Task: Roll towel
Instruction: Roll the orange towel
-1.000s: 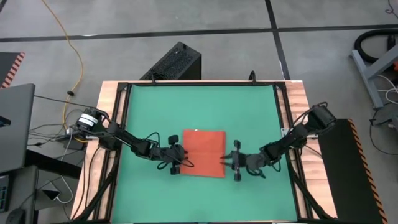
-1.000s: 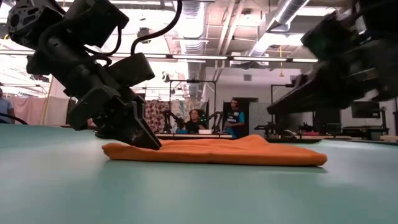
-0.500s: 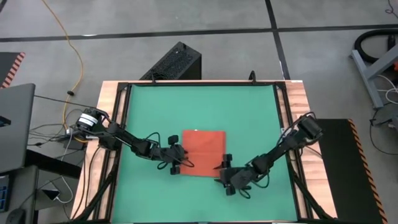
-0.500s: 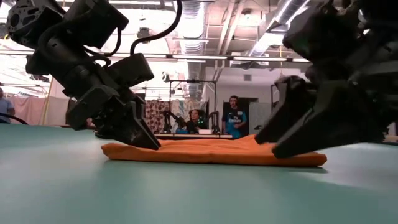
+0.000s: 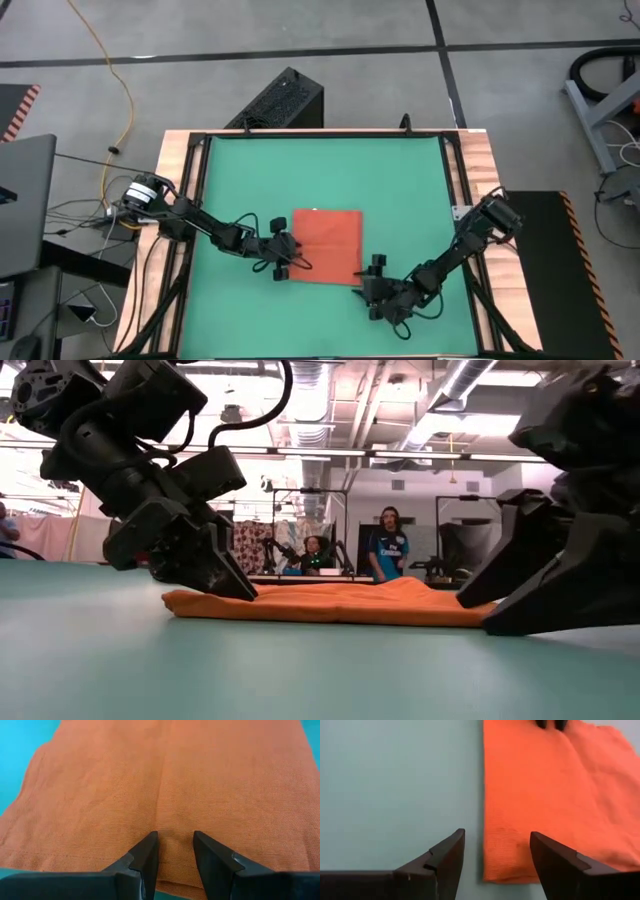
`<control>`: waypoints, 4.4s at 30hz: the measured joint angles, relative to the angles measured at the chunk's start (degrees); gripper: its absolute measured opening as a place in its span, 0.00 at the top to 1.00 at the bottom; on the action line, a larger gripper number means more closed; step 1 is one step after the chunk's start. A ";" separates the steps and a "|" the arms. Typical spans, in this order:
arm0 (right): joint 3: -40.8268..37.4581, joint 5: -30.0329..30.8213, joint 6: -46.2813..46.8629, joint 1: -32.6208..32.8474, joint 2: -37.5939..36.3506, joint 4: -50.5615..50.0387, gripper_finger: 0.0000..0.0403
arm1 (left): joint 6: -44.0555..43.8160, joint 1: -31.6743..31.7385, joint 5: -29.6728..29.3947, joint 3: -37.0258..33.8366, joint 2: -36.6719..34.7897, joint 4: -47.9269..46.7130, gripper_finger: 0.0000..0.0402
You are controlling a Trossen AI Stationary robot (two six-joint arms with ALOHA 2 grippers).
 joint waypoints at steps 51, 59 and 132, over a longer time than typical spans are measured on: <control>-0.68 -3.66 12.67 -2.15 -4.18 -1.13 0.97 | 1.23 -7.96 4.55 -0.04 2.02 12.87 0.99; -0.65 -10.24 12.72 -4.53 -8.12 -0.38 0.97 | 0.30 -9.05 3.51 -0.02 2.01 11.10 1.00; -0.40 -18.90 23.15 -21.68 -12.71 -6.76 0.97 | 12.76 -17.99 1.50 32.58 3.68 -36.82 1.00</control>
